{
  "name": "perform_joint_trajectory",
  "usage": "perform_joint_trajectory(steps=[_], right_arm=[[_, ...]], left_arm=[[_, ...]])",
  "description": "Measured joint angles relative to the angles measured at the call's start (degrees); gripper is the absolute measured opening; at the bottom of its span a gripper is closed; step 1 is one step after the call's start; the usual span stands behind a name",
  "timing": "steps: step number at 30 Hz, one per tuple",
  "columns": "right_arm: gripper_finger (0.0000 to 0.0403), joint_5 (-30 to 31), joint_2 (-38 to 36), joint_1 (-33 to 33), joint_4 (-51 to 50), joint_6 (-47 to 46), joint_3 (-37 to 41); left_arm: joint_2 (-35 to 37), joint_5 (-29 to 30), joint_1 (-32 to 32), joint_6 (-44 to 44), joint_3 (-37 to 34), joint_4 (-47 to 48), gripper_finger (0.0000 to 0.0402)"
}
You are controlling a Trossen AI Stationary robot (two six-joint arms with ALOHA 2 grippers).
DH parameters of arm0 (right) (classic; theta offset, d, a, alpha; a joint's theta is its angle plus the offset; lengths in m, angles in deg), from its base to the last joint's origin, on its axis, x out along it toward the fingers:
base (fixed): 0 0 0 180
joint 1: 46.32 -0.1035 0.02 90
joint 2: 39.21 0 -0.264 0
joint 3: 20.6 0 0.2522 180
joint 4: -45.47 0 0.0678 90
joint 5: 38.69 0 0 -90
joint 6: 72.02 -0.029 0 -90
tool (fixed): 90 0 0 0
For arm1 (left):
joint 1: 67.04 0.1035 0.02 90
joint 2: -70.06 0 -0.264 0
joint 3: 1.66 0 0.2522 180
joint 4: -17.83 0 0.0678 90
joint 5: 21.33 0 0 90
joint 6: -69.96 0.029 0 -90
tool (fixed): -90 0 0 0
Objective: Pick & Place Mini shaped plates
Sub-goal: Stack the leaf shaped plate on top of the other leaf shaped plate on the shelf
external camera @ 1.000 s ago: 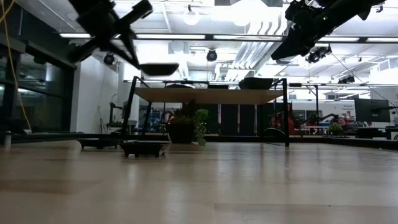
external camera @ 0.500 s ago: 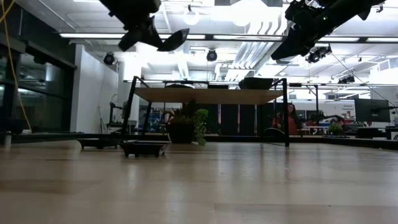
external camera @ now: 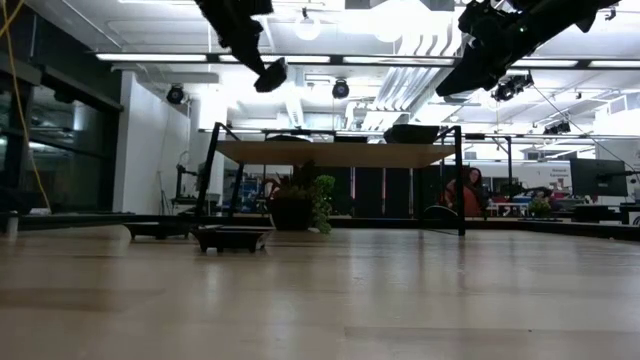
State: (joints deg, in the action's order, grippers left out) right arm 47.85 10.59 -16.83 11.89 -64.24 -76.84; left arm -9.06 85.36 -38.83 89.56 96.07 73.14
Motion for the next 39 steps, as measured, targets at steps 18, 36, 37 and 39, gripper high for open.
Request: perform_joint_trajectory(steps=[18,36,37,39], right_arm=[[0.0069,-0.25,0.0,-0.02,-0.01,-1.69,0.0],[0.0069,-1.31,0.0,-0.02,-0.63,-1.78,0.0],[0.0069,-1.31,0.0,-0.01,-0.89,-1.78,0.0],[0.0069,-1.29,0.0,-0.01,-1.05,-1.78,0.0]], left_arm=[[-10.85,-8.49,2.89,-19.19,6.99,7.29,0.0],[-13.15,-8.29,-0.25,-30.39,6.97,6.43,0.0],[-13.14,-7.86,-0.44,-30.41,6.97,6.41,0.0],[-13.1,-6.74,-0.51,-30.06,6.97,6.49,0.0]])
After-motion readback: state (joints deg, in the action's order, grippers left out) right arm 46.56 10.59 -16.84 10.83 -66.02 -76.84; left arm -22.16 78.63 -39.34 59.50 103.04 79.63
